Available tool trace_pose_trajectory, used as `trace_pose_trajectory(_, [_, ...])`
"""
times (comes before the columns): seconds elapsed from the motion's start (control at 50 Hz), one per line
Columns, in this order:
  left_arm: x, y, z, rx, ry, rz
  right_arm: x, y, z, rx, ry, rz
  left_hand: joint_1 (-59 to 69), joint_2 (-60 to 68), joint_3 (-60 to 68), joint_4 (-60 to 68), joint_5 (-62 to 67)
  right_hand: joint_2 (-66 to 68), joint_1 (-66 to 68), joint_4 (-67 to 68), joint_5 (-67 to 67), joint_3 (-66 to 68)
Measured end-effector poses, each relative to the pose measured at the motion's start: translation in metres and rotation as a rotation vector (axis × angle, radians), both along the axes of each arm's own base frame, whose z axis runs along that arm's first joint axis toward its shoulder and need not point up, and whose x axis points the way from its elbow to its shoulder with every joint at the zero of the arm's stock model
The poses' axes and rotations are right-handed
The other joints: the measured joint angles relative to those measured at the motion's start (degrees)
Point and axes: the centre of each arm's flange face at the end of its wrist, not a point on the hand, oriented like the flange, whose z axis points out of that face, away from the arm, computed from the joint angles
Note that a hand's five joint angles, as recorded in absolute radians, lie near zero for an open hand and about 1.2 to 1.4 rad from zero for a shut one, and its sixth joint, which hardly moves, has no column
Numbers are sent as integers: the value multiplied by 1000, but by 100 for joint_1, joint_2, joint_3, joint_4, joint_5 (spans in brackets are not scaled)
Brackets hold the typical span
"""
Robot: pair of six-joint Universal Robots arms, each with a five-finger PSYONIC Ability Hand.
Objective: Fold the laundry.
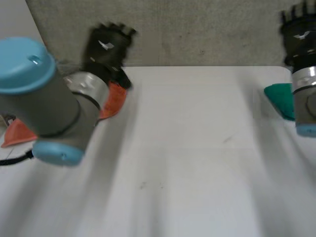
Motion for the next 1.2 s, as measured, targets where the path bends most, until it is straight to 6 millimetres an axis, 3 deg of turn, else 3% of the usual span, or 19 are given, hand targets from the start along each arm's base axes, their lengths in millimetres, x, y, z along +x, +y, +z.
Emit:
trace_pose_trajectory(0.1, [41,-62,-3,-116,-134,198,35,53,-15,149,27,288,0,0,0,0,0,0,0,0,0,0])
trace_pose_trajectory(0.2, [82,-126,-33,-153,-355,331,56,111,-36,411,70,493,2,0,0,0,0,0,0,0,-1,0])
trace_pose_trajectory(0.28, [108,-163,-61,-143,-448,347,59,139,-53,603,99,539,6,0,0,0,0,0,0,0,-1,0])
trace_pose_trajectory(0.4, [137,-203,-101,-100,-493,311,53,163,-75,781,154,533,305,269,240,255,199,0,0,0,-2,0])
trace_pose_trajectory(0.46, [148,-220,-118,-76,-495,299,49,168,-84,811,170,521,1320,1181,1097,1149,1049,0,0,0,-2,0])
trace_pose_trajectory(0.5, [151,-225,-123,-68,-494,299,48,169,-86,814,173,515,2100,1937,1895,1854,1741,0,0,0,-1,0])
trace_pose_trajectory(0.52, [154,-229,-127,-61,-492,300,47,170,-88,814,175,509,3439,3086,3027,3085,2934,0,0,0,-1,0])
trace_pose_trajectory(0.54, [154,-230,-128,-59,-491,300,47,170,-88,814,175,508,3439,3086,3027,3085,2934,0,0,0,-1,0])
trace_pose_trajectory(0.56, [157,-234,-131,-50,-483,304,45,170,-89,810,175,497,4597,4468,4351,4410,4218,0,0,0,-1,0])
trace_pose_trajectory(0.62, [157,-234,-132,-38,-462,302,44,170,-88,803,173,481,4962,5372,5295,5361,5046,0,0,0,-1,0])
trace_pose_trajectory(0.72, [147,-225,-112,-25,-371,275,40,166,-82,774,165,438,4963,5648,5605,5686,5191,0,0,0,-1,0])
trace_pose_trajectory(0.82, [125,-200,-77,-20,-239,215,35,160,-71,730,151,392,4963,5668,5619,5687,5191,0,0,0,-1,0])
trace_pose_trajectory(0.94, [86,-139,-23,5,-13,70,27,149,-45,648,93,316,4964,5673,5629,5688,5191,0,0,0,-2,0])
trace_pose_trajectory(0.98, [77,-121,-13,18,34,28,24,146,-37,629,68,295,4967,5677,5644,5689,5191,0,0,0,-1,0])
trace_pose_trajectory(1.02, [58,-84,-1,51,102,-67,19,142,-26,604,24,263,4961,5689,5653,5691,5191,0,0,0,-2,0])
trace_pose_trajectory(1.1, [26,-29,-6,133,138,-225,10,135,-13,581,-36,222,4961,5691,5659,5708,5256,0,0,0,-1,0])
trace_pose_trajectory(1.14, [17,-13,-11,162,135,-270,7,133,-12,579,-48,212,4961,5691,5659,5709,5266,0,0,0,-2,0])
trace_pose_trajectory(1.18, [-9,28,-36,251,102,-390,2,129,-9,578,-70,193,4961,5692,5659,5711,5265,0,0,0,-2,0])
trace_pose_trajectory(1.2, [-16,37,-44,275,88,-417,1,129,-9,579,-73,191,4967,5602,5568,5619,5237,0,0,0,-2,0])
